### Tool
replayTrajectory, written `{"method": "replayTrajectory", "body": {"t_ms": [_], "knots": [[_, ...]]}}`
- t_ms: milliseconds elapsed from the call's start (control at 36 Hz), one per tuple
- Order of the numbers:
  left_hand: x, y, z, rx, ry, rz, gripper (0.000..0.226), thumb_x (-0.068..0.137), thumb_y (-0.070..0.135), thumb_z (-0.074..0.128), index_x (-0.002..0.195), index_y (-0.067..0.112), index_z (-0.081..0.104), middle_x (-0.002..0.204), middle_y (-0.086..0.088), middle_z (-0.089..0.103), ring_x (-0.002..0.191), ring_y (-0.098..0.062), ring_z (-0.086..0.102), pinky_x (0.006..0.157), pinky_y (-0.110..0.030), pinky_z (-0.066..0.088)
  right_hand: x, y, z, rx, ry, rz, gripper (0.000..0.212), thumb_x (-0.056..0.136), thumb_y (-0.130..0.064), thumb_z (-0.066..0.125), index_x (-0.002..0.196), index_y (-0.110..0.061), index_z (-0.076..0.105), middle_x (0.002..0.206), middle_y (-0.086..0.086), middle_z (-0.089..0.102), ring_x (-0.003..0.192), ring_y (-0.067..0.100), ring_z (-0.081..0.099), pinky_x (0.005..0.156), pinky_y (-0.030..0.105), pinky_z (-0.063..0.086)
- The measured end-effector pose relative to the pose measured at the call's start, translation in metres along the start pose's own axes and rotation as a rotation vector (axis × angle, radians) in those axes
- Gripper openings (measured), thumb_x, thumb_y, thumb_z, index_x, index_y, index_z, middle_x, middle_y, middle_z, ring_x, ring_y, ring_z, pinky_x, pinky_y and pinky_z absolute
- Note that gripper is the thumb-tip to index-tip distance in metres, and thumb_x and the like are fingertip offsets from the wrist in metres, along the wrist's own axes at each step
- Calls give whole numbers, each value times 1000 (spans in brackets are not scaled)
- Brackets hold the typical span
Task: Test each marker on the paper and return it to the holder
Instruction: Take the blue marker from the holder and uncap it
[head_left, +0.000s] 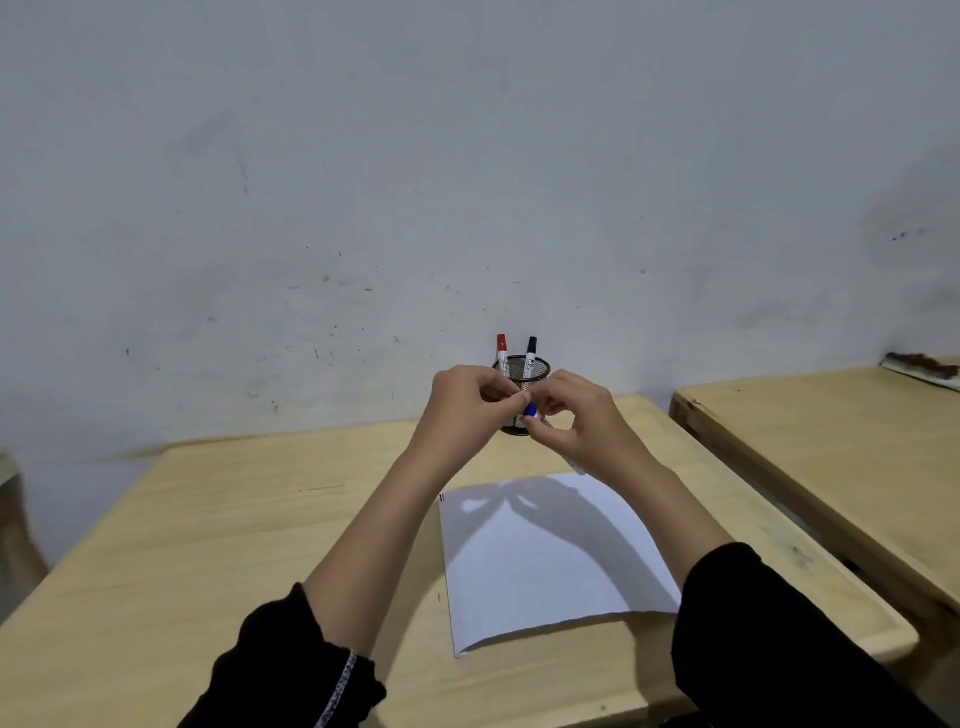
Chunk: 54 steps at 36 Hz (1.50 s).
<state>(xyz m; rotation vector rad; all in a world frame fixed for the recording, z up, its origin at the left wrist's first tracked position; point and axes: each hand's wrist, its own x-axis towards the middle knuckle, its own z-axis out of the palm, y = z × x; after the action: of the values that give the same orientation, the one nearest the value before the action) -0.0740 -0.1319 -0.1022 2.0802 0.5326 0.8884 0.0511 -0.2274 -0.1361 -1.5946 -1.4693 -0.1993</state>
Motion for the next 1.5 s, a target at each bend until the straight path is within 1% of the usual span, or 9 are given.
{"method": "replayTrajectory", "body": {"t_ms": [194, 333, 444, 583, 778, 1056, 1278, 1389, 1500], "knots": [[-11, -7, -3, -73, 76, -2, 6, 79, 11, 68, 78, 10, 74, 68, 6, 68, 59, 6, 60, 58, -4, 42, -6, -1, 0, 30, -60, 78, 9, 84, -18, 66, 93, -18, 64, 87, 0, 62, 81, 19, 57, 73, 33, 49], [-15, -22, -15, -236, 169, -55, 7, 80, 12, 71, 76, 17, 74, 65, 5, 70, 65, -2, 63, 68, -13, 49, -13, 0, -6, 194, -79, 190, 13, 84, -14, 68, 92, -24, 69, 92, -1, 70, 72, 14, 58, 65, 24, 46], [-23, -38, -20, -387, 204, -105, 8, 81, 9, 71, 78, 16, 74, 71, -3, 71, 72, -11, 66, 81, -26, 53, -17, 5, -8, 376, -25, 287, 18, 76, -8, 75, 84, -24, 72, 76, -10, 72, 67, 4, 58, 63, 13, 43], [-32, -52, -16, -603, 226, -169, 5, 83, 5, 67, 86, 5, 72, 67, 2, 72, 66, -7, 67, 72, -16, 55, -22, 4, -2, 680, 142, 393, 15, 70, 4, 76, 78, -8, 71, 64, -6, 68, 58, 8, 60, 61, 16, 49], [-37, -59, -3, -737, 209, -212, 5, 84, 4, 66, 86, 5, 70, 65, 2, 72, 66, -7, 67, 71, -14, 54, -26, -4, 22, 1164, 305, 551, 18, 81, 7, 60, 76, -10, 64, 58, -5, 63, 56, 5, 61, 57, 12, 49], [-42, -62, -6, -606, 88, -109, 18, 85, 1, 65, 96, 14, 70, 83, 5, 71, 80, -12, 67, 78, -18, 53, -18, -16, 51, 1153, 231, 575, 13, 85, 6, 58, 81, -6, 62, 57, -4, 62, 53, 4, 57, 57, 10, 49], [-39, -77, -28, -505, 153, -93, 13, 89, 3, 58, 85, 10, 69, 69, -2, 66, 60, -5, 65, 65, -14, 52, -6, -22, 66, 1197, 145, 559, 16, 88, 6, 53, 86, -7, 62, 62, -8, 64, 60, 1, 60, 62, 10, 49], [-36, -88, -43, -459, 153, -130, 10, 89, 3, 60, 85, 7, 69, 69, -7, 64, 58, -4, 64, 65, -14, 53, -2, -19, 63, 1184, 142, 553, 18, 87, 6, 54, 86, -8, 63, 65, -8, 66, 63, 1, 60, 65, 10, 50], [-33, -107, -55, -236, 78, -218, 2, 83, 9, 69, 83, 9, 71, 76, -10, 65, 60, -7, 64, 66, -15, 52, 0, -14, 60, 1162, 156, 579, 19, 87, 5, 56, 83, -11, 65, 67, -7, 68, 64, 1, 62, 65, 10, 51]]}}
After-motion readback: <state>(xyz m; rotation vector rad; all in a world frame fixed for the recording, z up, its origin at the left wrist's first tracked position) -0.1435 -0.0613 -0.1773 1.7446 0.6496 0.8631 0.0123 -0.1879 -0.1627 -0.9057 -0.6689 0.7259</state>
